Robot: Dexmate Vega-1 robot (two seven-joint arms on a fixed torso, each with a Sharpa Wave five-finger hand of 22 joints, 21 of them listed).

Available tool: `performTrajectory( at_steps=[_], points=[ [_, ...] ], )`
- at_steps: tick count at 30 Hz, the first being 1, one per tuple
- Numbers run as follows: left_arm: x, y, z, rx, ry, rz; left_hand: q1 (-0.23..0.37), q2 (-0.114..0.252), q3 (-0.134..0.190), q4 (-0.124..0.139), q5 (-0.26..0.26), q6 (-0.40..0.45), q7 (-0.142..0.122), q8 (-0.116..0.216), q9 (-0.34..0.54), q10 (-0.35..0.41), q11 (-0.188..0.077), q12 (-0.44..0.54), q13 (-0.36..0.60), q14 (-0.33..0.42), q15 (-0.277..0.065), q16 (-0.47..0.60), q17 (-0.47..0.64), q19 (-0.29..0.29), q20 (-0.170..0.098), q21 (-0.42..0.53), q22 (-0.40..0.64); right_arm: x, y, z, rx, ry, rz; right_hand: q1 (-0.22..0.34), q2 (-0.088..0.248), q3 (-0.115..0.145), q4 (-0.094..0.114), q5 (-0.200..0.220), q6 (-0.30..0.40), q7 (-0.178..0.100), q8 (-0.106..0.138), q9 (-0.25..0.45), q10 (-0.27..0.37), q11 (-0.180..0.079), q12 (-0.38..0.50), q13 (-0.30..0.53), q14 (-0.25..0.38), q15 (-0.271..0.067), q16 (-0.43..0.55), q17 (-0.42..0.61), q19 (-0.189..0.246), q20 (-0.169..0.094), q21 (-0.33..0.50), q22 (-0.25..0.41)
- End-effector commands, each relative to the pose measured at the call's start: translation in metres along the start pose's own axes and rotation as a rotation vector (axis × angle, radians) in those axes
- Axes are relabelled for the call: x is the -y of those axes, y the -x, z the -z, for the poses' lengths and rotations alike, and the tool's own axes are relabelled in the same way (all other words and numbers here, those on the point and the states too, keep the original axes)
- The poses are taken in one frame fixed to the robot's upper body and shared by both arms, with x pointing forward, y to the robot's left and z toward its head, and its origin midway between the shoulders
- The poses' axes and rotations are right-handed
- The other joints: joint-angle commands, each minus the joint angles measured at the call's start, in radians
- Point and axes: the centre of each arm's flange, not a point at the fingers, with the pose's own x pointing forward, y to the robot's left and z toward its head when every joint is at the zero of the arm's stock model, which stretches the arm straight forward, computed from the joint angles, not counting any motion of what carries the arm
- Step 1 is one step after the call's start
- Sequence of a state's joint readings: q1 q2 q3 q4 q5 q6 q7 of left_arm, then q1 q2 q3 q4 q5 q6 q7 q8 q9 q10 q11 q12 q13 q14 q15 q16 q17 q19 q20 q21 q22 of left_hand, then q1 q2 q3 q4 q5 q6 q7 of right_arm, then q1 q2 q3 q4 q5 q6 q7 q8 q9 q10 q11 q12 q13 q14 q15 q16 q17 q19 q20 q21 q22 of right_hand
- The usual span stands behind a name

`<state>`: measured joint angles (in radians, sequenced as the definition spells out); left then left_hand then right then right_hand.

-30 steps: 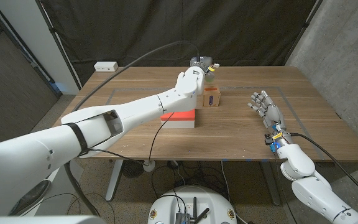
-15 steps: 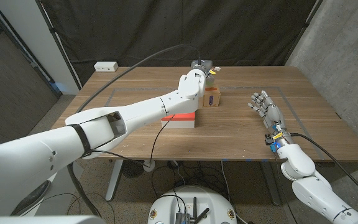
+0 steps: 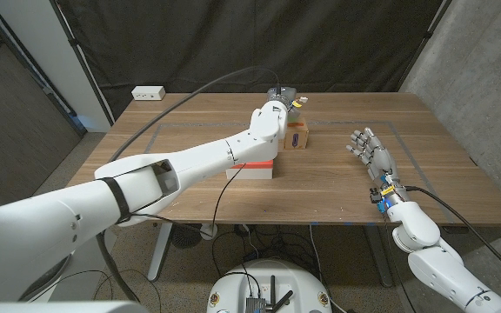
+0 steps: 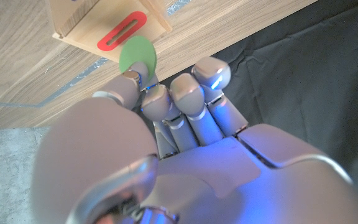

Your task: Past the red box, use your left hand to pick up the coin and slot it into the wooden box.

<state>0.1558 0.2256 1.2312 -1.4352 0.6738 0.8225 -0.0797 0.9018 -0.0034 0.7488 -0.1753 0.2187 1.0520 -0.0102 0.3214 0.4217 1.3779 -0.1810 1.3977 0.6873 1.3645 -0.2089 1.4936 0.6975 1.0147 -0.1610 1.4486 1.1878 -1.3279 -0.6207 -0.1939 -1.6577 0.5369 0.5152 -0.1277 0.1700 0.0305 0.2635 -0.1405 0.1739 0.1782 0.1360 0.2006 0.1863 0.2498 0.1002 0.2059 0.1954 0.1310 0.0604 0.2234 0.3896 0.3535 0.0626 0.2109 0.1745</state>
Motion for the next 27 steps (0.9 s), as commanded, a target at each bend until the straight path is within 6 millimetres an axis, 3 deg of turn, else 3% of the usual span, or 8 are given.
performTrajectory(
  at_steps=[1, 27],
  points=[
    [0.006, -0.004, -0.004, -0.002, 0.016, -0.004, 0.019, 0.023, -0.003, 0.001, 0.007, 0.064, 0.052, 0.100, 0.003, -0.003, 0.004, -0.004, -0.003, -0.005, -0.002, -0.004, 0.000, -0.005, -0.050, 0.001, 0.002, 0.000, 0.001, 0.004, -0.011, -0.005, 0.005, -0.007, 0.001, 0.001, -0.002, 0.003, 0.002, -0.008, -0.003, 0.000, 0.003, 0.001, -0.003, 0.003, 0.004, 0.007, 0.003, -0.001, 0.002, 0.009, -0.003, 0.002],
    [0.020, -0.016, -0.006, -0.009, 0.038, 0.016, 0.019, 0.023, -0.004, 0.001, 0.007, 0.060, 0.054, 0.105, -0.001, -0.008, 0.001, 0.001, 0.012, -0.007, -0.002, -0.006, 0.005, -0.006, -0.050, 0.004, 0.005, 0.005, -0.002, 0.007, -0.019, -0.004, 0.009, -0.008, 0.001, 0.001, -0.002, 0.003, 0.004, -0.013, -0.002, 0.001, 0.008, 0.001, -0.002, 0.004, 0.006, 0.008, 0.003, -0.003, 0.003, 0.014, -0.005, 0.003]
  ],
)
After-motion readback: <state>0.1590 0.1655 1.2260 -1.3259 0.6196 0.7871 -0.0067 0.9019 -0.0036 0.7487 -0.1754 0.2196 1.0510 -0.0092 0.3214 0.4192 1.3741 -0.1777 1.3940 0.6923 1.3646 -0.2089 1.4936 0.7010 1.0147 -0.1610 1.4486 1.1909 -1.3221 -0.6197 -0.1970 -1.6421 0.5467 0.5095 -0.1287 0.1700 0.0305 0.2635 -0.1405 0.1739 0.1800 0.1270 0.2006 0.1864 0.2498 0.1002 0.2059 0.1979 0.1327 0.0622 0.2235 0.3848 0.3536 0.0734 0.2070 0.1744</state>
